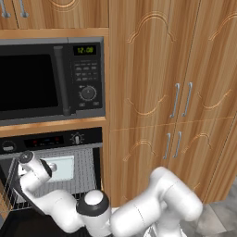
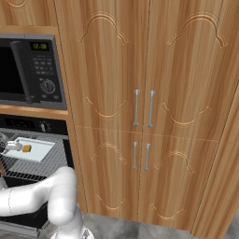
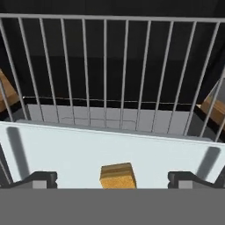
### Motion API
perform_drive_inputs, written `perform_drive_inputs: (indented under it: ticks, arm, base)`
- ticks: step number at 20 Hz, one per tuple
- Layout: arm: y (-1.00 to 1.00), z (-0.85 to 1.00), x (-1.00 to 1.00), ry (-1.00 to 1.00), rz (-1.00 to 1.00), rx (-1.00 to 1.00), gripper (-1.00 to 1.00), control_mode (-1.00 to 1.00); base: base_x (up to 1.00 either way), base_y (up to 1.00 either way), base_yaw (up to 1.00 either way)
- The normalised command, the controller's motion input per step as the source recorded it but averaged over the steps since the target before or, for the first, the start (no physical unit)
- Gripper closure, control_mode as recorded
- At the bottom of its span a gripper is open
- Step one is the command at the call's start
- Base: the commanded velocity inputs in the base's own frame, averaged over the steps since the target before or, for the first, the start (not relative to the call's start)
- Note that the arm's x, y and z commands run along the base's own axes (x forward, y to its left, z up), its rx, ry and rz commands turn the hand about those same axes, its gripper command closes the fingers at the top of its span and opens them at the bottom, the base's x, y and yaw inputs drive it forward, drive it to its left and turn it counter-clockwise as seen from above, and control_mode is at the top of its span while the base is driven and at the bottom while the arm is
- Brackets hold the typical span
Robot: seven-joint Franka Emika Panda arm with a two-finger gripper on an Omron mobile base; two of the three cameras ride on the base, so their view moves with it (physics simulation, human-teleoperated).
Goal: Take the baked cake out of the oven and place it on the plate for cooling. Then close the oven door.
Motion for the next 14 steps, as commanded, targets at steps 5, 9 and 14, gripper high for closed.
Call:
perform_drive_inputs:
  ticks: [5,9,14]
  arm:
    - [0.07,-0.32,0.00,-0.09,0.00,-0.13,-1.00,-1.00]
    - [0.03,-0.30,0.05,-0.16,0.00,-0.09,-1.00,-1.00]
    - [-0.02,-0.18,0.25,-0.09,0.00,0.00,-1.00,-1.00]
  base:
    - [0.00,0.00,0.00]
    - [0.00,0.00,0.00]
    - [0.00,0.00,0.00]
